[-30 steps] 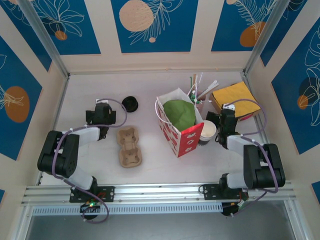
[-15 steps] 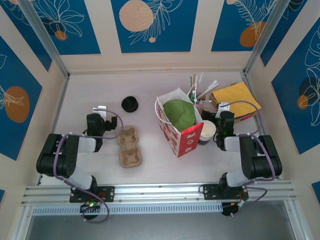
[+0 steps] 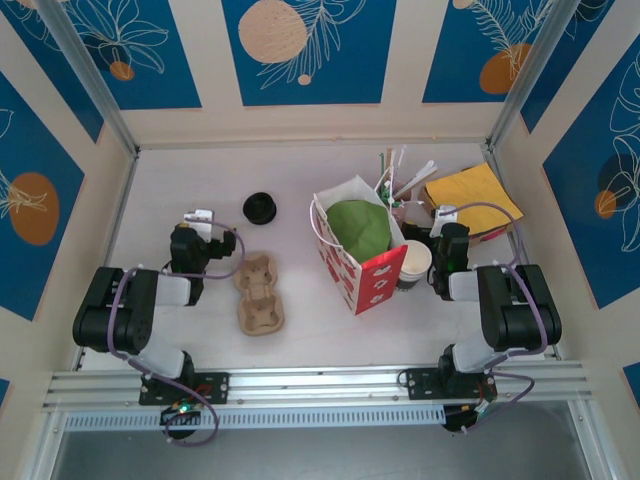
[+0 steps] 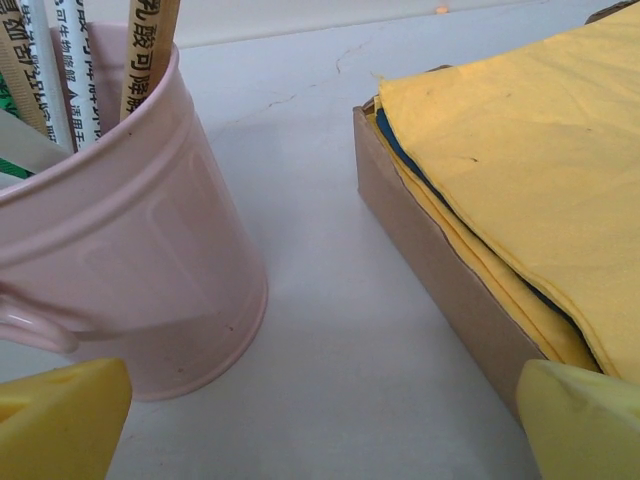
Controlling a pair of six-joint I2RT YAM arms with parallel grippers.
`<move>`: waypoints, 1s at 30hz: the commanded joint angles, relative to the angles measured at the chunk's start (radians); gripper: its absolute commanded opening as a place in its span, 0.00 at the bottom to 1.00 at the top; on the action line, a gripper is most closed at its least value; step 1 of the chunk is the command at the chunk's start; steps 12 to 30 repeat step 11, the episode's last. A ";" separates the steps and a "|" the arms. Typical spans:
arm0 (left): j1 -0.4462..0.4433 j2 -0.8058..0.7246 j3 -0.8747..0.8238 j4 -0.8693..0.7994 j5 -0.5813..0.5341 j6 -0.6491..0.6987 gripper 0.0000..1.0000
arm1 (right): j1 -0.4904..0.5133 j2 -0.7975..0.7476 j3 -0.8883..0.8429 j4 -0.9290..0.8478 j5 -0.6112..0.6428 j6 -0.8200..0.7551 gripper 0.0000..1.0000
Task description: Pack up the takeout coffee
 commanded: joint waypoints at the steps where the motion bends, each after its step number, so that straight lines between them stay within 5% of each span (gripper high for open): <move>1: 0.014 0.010 -0.011 0.045 0.023 0.012 1.00 | 0.009 0.000 0.016 0.023 -0.001 -0.022 0.99; 30: 0.012 0.009 -0.010 0.044 0.023 0.012 1.00 | 0.006 -0.002 0.017 0.019 -0.005 -0.021 0.99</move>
